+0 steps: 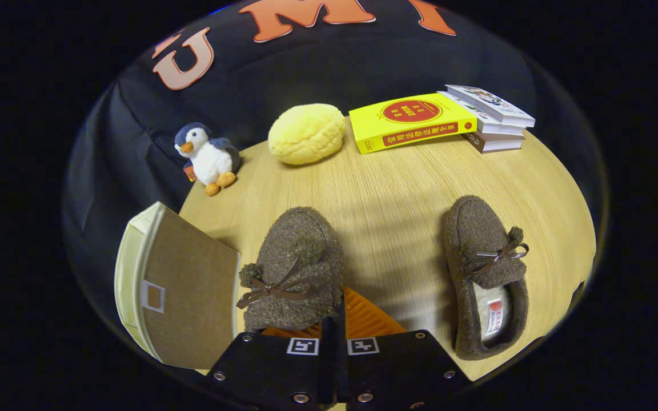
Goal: Open the storage box then place both shoes into the box .Put the left shoe in first, then the right shoe, with the right side of both shoes facing outward in a uniform manner.
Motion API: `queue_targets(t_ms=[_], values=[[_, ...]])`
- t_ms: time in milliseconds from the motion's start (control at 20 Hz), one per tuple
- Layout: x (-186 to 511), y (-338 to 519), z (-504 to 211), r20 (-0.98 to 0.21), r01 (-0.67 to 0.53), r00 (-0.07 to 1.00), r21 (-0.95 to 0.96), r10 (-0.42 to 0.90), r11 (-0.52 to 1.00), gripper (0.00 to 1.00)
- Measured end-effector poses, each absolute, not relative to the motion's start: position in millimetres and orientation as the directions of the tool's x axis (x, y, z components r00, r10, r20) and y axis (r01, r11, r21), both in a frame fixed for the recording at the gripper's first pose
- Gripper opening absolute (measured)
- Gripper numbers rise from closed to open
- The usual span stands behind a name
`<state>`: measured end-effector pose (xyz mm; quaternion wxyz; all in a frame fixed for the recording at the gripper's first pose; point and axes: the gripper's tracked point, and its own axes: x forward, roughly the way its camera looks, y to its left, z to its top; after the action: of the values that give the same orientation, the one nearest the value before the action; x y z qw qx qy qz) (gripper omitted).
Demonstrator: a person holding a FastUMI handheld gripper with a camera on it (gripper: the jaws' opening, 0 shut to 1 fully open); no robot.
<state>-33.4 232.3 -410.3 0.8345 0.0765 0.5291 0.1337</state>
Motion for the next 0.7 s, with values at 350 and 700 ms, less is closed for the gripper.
queue_targets(t_ms=[350,700], values=[[-36,309,-296,-0.776,-0.185,0.479,0.368,0.410,0.911,0.04],[-67,400,-268,-0.761,-0.262,0.438,0.402,0.479,0.877,0.04]])
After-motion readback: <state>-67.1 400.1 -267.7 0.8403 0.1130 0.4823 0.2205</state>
